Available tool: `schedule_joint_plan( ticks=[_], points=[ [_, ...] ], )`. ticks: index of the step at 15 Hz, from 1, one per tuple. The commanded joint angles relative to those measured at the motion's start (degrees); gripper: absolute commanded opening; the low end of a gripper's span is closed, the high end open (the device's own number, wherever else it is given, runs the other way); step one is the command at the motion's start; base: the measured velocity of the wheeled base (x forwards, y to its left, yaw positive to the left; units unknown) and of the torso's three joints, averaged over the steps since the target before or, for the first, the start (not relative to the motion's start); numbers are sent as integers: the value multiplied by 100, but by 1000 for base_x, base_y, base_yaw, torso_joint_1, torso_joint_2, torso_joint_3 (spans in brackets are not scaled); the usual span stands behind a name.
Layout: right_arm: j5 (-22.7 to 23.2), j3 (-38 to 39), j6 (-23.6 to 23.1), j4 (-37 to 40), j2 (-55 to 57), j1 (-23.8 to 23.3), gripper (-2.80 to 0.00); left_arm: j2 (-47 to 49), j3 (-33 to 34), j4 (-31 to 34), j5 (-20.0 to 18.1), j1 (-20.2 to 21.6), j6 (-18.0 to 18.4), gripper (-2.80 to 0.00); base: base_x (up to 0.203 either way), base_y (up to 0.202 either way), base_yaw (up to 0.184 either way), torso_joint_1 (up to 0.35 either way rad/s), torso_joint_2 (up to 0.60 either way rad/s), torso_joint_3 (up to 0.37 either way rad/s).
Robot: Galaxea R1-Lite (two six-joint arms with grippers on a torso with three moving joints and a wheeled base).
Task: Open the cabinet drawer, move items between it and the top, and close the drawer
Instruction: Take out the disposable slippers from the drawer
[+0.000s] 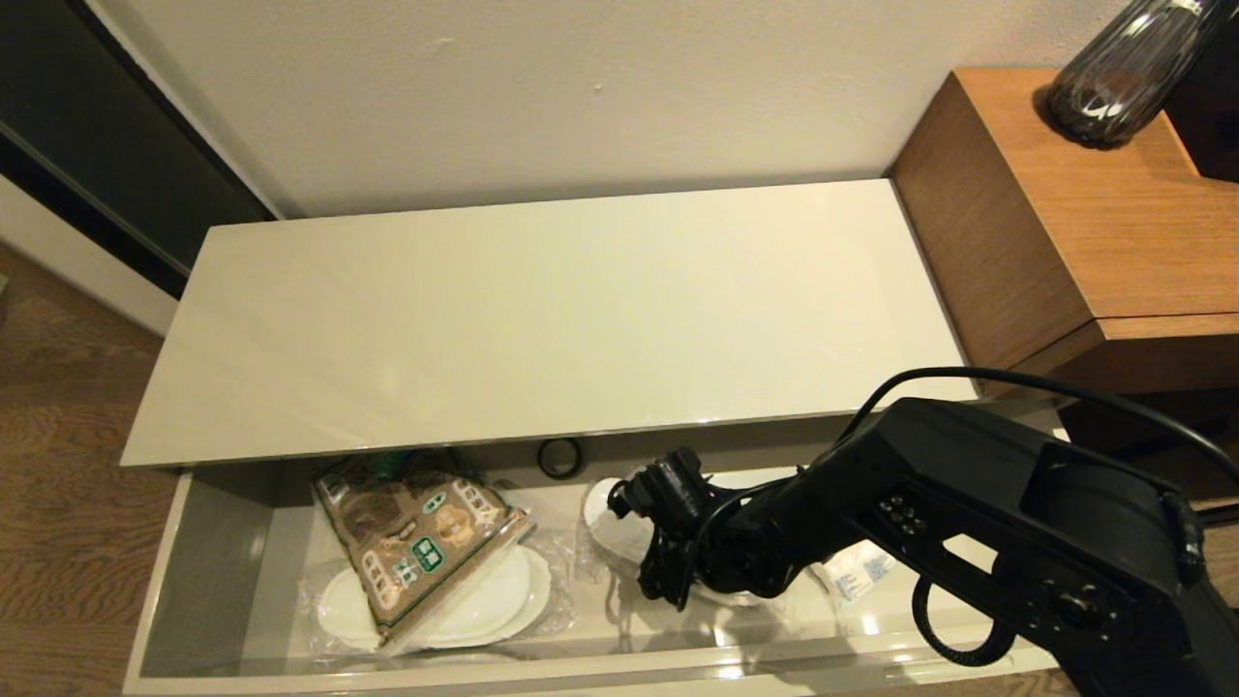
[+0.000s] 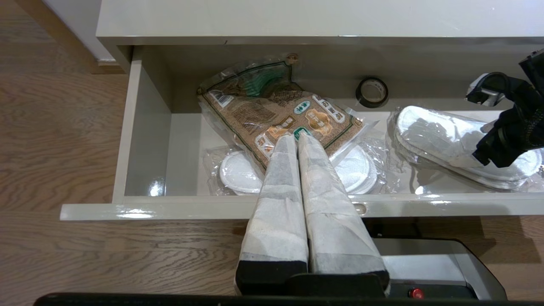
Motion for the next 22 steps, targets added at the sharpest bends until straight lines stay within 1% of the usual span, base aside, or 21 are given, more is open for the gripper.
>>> schedule_joint_plan(
  ticks=[1,4,12,14,15,17,22],
  points=[
    [-11,-27,-6,-52,77,12,0,9,1,-4,-1,0,-1,-280,0,0,0,0,0,0],
    [5,34,27,-410,198,11,0,9,1,-4,0,0,-1,-280,0,0,0,0,0,0],
    [138,110,36,-506,253,3,0,9,1,-4,-1,0,-1,-280,0,0,0,0,0,0],
    [146,227,12,-714,251,3,0,9,1,-4,1,0,-1,-280,0,0,0,0,0,0],
    [168,196,2,-696,249,3,0,9,1,-4,-1,0,-1,-280,0,0,0,0,0,0],
    [367,140,1,-657,260,-15,0,9,1,-4,8,0,-1,-280,0,0,0,0,0,0],
    [446,70,-34,-605,286,-59,0,9,1,-4,-1,0,-1,-280,0,0,0,0,0,0]
  ],
)
